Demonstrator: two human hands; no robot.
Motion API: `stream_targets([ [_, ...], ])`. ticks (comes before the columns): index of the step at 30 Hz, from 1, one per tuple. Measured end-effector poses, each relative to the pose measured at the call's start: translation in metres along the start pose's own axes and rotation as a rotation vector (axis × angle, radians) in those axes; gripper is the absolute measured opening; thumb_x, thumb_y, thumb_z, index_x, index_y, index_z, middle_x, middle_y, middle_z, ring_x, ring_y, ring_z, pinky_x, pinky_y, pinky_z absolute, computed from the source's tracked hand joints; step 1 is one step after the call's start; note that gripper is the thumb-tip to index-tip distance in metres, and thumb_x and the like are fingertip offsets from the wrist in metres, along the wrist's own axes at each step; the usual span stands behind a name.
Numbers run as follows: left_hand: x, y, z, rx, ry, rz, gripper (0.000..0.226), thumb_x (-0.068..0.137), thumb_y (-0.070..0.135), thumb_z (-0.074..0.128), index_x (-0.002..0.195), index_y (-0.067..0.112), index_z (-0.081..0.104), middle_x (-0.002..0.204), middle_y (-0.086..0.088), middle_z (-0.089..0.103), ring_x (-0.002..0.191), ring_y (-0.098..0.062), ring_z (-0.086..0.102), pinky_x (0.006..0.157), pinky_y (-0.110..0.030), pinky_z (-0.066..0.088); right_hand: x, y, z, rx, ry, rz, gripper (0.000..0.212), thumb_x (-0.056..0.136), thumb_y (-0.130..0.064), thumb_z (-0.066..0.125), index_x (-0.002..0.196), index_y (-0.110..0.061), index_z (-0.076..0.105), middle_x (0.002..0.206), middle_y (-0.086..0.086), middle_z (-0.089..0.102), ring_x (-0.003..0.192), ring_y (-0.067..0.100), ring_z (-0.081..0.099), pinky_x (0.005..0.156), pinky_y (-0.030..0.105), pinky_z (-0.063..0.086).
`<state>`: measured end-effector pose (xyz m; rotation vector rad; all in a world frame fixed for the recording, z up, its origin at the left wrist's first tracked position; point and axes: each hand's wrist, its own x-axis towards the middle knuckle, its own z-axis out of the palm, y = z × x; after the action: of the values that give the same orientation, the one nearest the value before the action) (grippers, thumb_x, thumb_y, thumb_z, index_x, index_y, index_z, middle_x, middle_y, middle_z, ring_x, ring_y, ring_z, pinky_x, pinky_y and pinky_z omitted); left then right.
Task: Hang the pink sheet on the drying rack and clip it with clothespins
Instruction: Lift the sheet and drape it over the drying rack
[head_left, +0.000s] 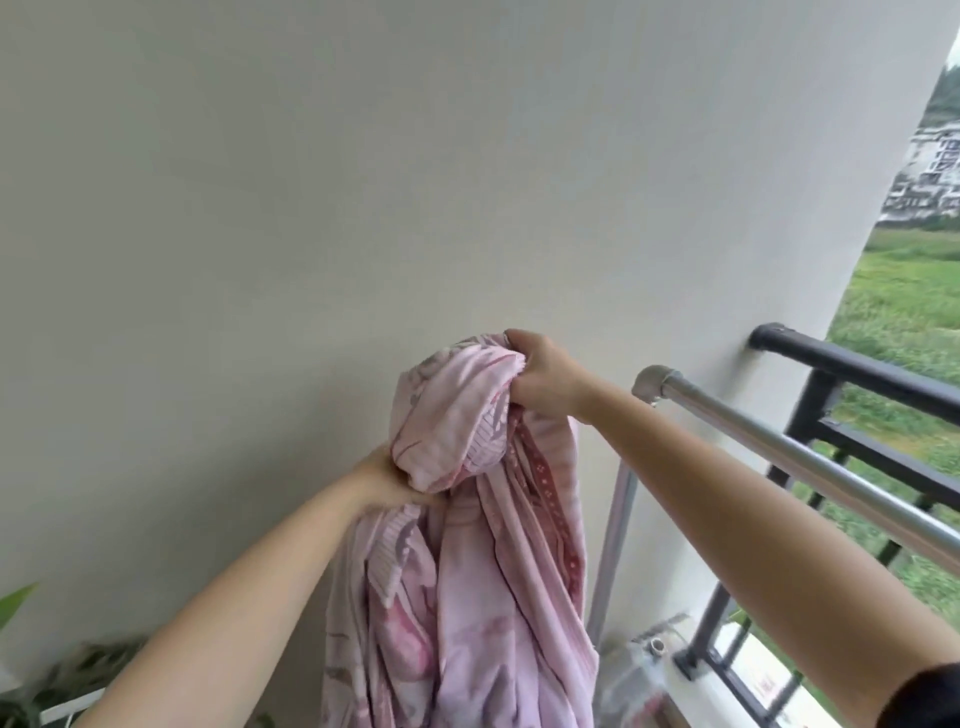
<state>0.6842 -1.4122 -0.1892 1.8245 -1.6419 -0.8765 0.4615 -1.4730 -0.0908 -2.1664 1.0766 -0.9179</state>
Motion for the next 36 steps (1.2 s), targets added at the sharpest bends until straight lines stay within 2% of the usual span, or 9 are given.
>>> stream_targets([
  [3,0.004,0.006,-0.038,0.164,0.528,0.096,0.017,0.078,0.014,0.072,0.095,0.008,0.073,0.098,-0.018,0.073,0.102,-0.033,0.067,0.073,-0.036,0.051,-0.011,0.028,-0.015,-0.128,-0.089,0.086,0.04,0.07,-0.018,0.084,0.102,-0.012,0.062,0.097,0.0,0.07,0.089,0.016,0.064,0.084,0.038,0.055],
  [6,-0.004,0.035,-0.082,0.176,0.924,0.3,0.012,0.079,0.016,0.067,0.07,0.019,0.06,0.081,-0.019,0.067,0.079,-0.036,0.067,0.06,-0.031,0.042,-0.028,0.043,-0.011,-0.029,-0.428,0.224,0.063,0.064,-0.029,0.092,0.119,-0.027,0.06,0.113,-0.007,0.071,0.108,0.013,0.067,0.1,0.034,0.052],
  [11,-0.027,0.107,-0.1,0.156,1.04,0.723,0.017,0.081,0.027,0.056,0.07,0.021,0.045,0.06,0.009,0.046,0.06,-0.002,0.036,0.052,-0.025,0.022,-0.049,0.034,0.041,0.385,-0.895,0.288,0.048,0.078,-0.017,0.083,0.117,-0.041,0.068,0.123,-0.007,0.071,0.114,0.011,0.066,0.09,0.02,0.052],
  [15,-0.032,0.107,-0.104,0.247,1.042,0.653,0.024,0.083,0.015,0.058,0.07,0.012,0.038,0.055,0.002,0.042,0.056,-0.022,0.038,0.052,-0.036,0.028,-0.044,0.039,0.049,0.267,-1.099,0.373,0.042,0.08,-0.014,0.081,0.12,-0.021,0.07,0.123,0.005,0.07,0.113,0.02,0.067,0.097,0.032,0.052],
  [17,-0.031,0.09,-0.109,0.399,1.031,0.6,0.02,0.081,0.009,0.059,0.074,0.013,0.041,0.065,-0.011,0.054,0.061,-0.036,0.051,0.053,-0.035,0.03,-0.023,0.037,0.031,-0.135,-0.96,0.379,0.053,0.071,-0.026,0.088,0.12,-0.017,0.07,0.119,0.003,0.072,0.111,0.021,0.068,0.101,0.035,0.051],
  [20,-0.026,0.063,-0.118,0.556,0.957,0.413,0.019,0.08,0.012,0.059,0.093,0.013,0.045,0.092,-0.022,0.063,0.08,-0.047,0.06,0.06,-0.04,0.037,0.011,0.028,-0.01,-0.712,-0.319,0.269,0.036,0.073,-0.034,0.078,0.103,-0.015,0.072,0.105,0.009,0.074,0.097,0.028,0.07,0.077,0.03,0.053],
  [24,-0.013,0.048,-0.123,0.548,0.835,0.253,0.033,0.076,0.022,0.067,0.102,0.012,0.05,0.101,-0.028,0.063,0.09,-0.051,0.059,0.065,-0.04,0.035,0.048,0.007,-0.046,-0.79,0.346,0.098,0.036,0.075,-0.028,0.071,0.104,-0.013,0.055,0.102,0.016,0.067,0.094,0.039,0.064,0.063,0.035,0.037],
  [31,-0.009,0.073,-0.114,0.445,0.948,0.294,0.021,0.076,0.022,0.067,0.09,0.007,0.063,0.09,-0.028,0.065,0.083,-0.051,0.061,0.062,-0.042,0.048,0.076,-0.021,-0.081,-0.844,0.6,-0.043,0.026,0.088,-0.012,0.059,0.112,-0.009,0.048,0.11,0.014,0.062,0.102,0.037,0.06,0.069,0.04,0.044],
  [36,-0.007,0.106,-0.081,0.372,0.987,0.406,0.019,0.083,0.016,0.062,0.094,0.002,0.055,0.093,-0.028,0.062,0.085,-0.051,0.06,0.063,-0.045,0.045,0.057,-0.014,-0.128,-0.955,0.575,-0.129,0.02,0.091,-0.006,0.05,0.111,-0.007,0.05,0.111,0.016,0.058,0.103,0.039,0.057,0.07,0.048,0.047],
])
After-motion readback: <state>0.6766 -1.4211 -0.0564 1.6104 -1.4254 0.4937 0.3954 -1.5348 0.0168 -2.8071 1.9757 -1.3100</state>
